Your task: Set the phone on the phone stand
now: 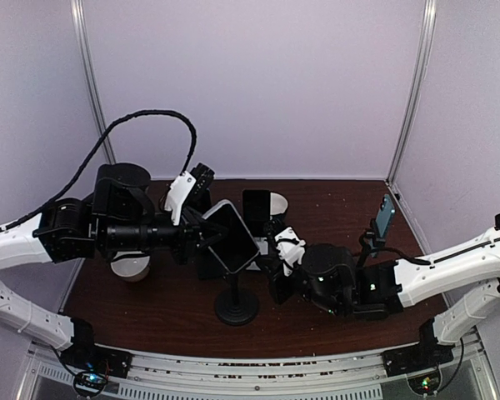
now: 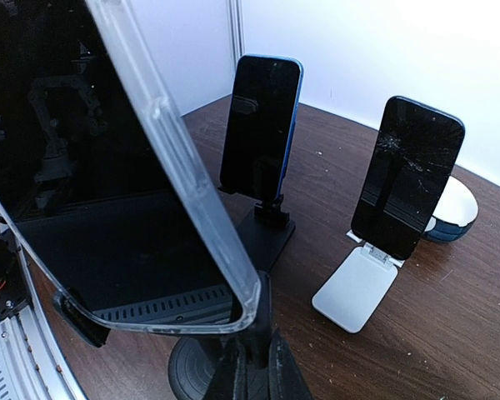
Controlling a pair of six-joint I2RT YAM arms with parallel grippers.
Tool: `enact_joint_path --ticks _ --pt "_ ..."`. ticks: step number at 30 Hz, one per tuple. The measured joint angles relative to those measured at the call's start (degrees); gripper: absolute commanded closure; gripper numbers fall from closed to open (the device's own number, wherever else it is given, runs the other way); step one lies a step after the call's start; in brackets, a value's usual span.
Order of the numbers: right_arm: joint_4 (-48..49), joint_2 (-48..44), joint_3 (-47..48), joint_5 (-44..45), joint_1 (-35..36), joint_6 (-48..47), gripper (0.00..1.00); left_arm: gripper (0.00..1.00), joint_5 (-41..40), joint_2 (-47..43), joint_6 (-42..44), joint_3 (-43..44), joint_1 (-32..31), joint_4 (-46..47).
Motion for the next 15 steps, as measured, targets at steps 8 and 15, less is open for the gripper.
enact_joint_path --ticks 8,15 --pt "-0.3 -0.3 0.0 -0.9 -1.4 -0.5 1.0 1.0 0.0 2.8 1.9 3.3 0.0 -2.3" --pt "-1.2 -1.6 -0.2 -3.3 -3.1 -2.0 1.0 1.0 -0.3 3.9 3.4 5.2 0.0 -4.6"
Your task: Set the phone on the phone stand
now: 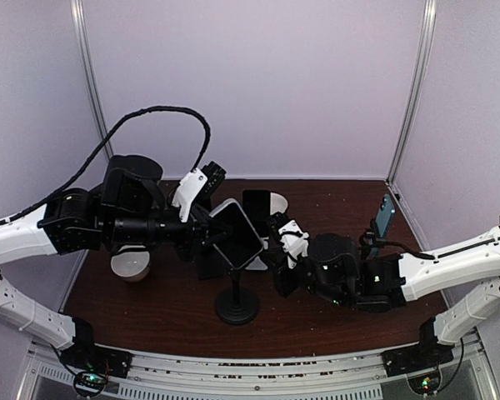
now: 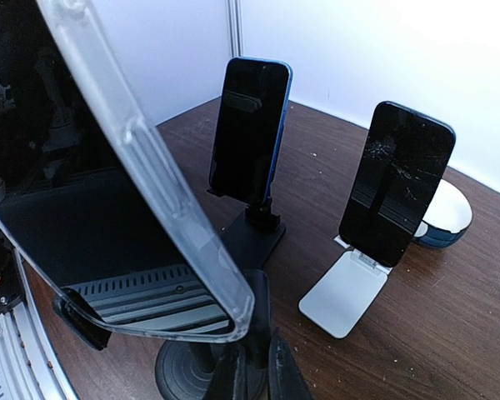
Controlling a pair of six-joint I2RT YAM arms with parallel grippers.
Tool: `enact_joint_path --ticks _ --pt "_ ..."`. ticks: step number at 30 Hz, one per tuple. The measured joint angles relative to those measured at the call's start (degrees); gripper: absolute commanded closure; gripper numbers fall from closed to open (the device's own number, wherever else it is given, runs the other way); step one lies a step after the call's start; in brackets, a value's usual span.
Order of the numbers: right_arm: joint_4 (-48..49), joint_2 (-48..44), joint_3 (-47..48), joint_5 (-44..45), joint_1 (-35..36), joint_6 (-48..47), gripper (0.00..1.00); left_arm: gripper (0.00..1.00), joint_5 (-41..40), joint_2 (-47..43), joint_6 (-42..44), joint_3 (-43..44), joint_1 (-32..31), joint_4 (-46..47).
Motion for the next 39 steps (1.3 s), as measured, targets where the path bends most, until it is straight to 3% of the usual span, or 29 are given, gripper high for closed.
enact_joint_path --ticks 12,26,39 --pt "-0.3 -0.1 0.1 0.2 -0.6 -0.3 1.0 1.0 -0.9 2.8 1.2 4.6 0.0 -5.3" --pt "-1.0 -1.1 0.4 1.6 -1.3 -6.9 1.0 1.0 -1.0 3.8 1.7 6.7 0.0 -9.5" --pt "-5.7 3.0 5.1 10.3 3.3 -8.6 1.0 1.0 -0.1 8.5 5.4 15.4 0.2 -19.9"
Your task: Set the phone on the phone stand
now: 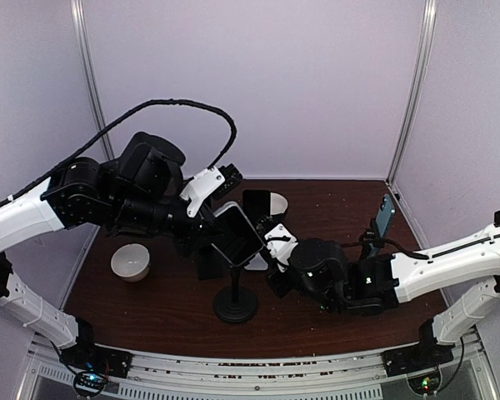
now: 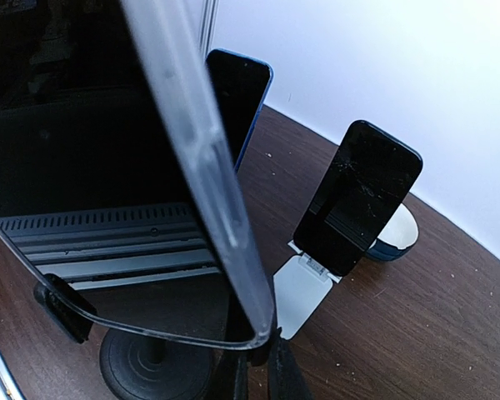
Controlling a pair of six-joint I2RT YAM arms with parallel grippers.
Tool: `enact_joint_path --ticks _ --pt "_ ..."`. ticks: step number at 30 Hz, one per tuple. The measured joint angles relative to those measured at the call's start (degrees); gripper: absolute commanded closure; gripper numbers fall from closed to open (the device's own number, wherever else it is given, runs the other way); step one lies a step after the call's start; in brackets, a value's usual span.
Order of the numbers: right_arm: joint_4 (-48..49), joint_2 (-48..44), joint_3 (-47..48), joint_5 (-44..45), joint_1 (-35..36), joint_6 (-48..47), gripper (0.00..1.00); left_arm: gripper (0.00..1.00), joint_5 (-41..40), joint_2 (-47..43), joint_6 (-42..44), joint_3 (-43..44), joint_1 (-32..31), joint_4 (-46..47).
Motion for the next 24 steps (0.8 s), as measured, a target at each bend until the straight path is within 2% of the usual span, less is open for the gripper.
enact_joint_path --ticks 7,15,24 --pt "-2.0 1.5 2.0 2.0 1.2 0.6 1.0 1.0 3.0 0.8 0.6 2.4 1.8 -3.8" --pt "-2.1 0.2 1.2 -4.9 -0.7 0.7 1.0 1.0 5.8 0.5 -1.9 0.2 3.5 -3.5" --pt "-1.7 -0.3 0.0 -6.8 -1.7 6.3 1.0 1.0 2.0 9.6 -7.0 12.2 1.4 -12.2"
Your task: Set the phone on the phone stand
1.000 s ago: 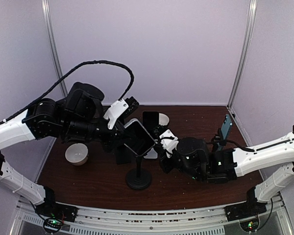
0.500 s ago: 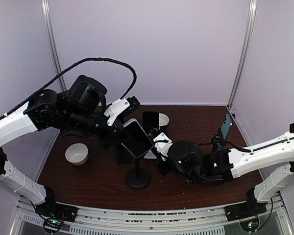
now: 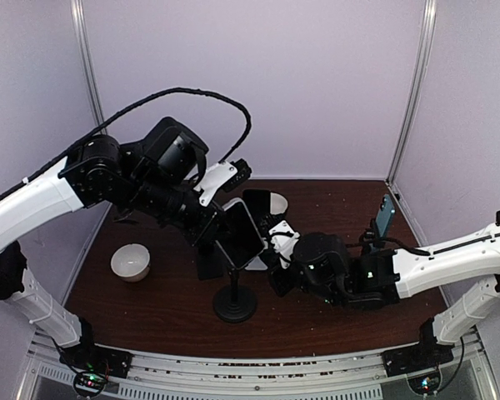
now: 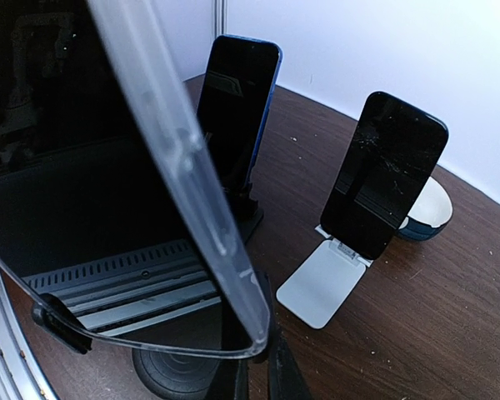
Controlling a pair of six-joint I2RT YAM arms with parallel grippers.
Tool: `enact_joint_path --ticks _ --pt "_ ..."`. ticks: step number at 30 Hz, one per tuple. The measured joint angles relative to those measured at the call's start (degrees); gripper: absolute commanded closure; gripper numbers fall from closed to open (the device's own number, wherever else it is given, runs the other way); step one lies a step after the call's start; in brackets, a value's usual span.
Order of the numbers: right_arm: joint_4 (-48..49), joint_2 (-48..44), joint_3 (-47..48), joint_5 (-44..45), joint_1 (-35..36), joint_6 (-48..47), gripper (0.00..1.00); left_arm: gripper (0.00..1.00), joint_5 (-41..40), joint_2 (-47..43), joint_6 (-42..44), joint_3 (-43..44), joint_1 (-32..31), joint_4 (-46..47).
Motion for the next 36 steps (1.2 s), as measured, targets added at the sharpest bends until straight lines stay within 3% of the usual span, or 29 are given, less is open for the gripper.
enact_joint_path --ticks 9,16,36 --pt "-0.2 0.0 0.0 -0.7 -0.1 1.7 1.0 1.0 -1.3 0.4 -1.8 0.5 -0.7 -0.7" --pt "-0.9 -1.8 -1.5 -3.7 -1.7 2.4 1.0 1.0 -3.3 -1.3 -4.8 -4.3 -1.7 4.2" --pt "-0.1 -1.7 -1.0 -12.0 -3.9 -2.7 0.96 1.0 -7.7 0.3 -3.4 -0.7 -3.8 0.2"
